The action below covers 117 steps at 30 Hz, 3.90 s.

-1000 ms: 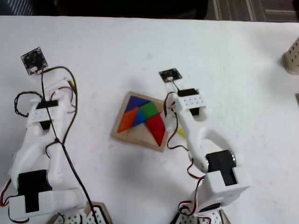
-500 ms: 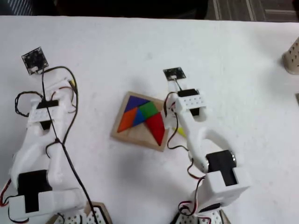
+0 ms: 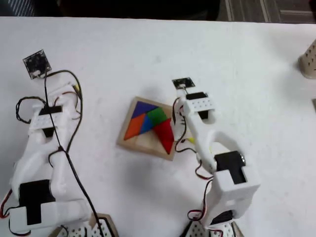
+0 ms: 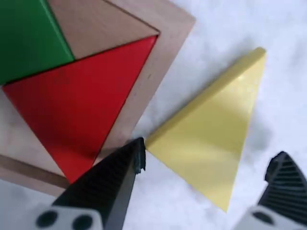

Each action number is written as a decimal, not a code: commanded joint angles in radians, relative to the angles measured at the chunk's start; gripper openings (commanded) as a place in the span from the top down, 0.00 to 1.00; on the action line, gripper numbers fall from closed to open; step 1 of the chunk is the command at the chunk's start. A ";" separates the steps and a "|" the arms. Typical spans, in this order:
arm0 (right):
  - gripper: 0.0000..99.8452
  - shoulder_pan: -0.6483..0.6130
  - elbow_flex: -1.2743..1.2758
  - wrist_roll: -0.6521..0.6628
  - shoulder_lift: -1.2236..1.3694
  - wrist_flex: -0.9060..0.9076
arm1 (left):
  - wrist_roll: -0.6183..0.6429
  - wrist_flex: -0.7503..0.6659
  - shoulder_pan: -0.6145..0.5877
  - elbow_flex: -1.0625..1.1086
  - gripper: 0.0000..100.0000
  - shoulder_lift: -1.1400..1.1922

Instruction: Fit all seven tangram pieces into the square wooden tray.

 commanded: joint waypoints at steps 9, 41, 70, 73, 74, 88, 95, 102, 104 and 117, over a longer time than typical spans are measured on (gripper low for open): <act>0.61 0.012 -0.097 -0.012 0.039 0.021 | -0.014 -0.015 0.021 -0.020 0.92 -0.007; 0.76 0.022 -0.058 -0.068 -0.004 -0.041 | -0.014 -0.015 0.021 -0.020 0.92 -0.007; 0.66 0.008 -0.040 0.190 0.018 0.085 | -0.014 -0.015 0.027 -0.018 0.92 -0.007; 0.66 0.008 -0.034 0.192 0.010 0.088 | -0.014 -0.015 0.027 -0.018 0.92 -0.007; 0.66 0.008 -0.034 0.192 0.010 0.093 | -0.014 -0.015 0.027 -0.018 0.92 -0.007; 0.86 0.024 -0.035 0.187 0.019 0.093 | -0.014 -0.015 0.027 -0.018 0.92 -0.007; 0.86 0.048 -0.049 0.183 0.007 0.104 | -0.014 -0.015 0.027 -0.018 0.92 -0.007; 0.86 0.041 -0.157 0.180 -0.005 0.222 | -0.014 -0.015 0.027 -0.018 0.92 -0.005; 0.86 0.039 -0.164 0.180 -0.005 0.226 | -0.014 -0.015 0.027 -0.018 0.92 -0.005; 0.86 -0.025 -0.166 0.137 -0.013 0.229 | -0.014 -0.015 0.027 -0.018 0.92 -0.005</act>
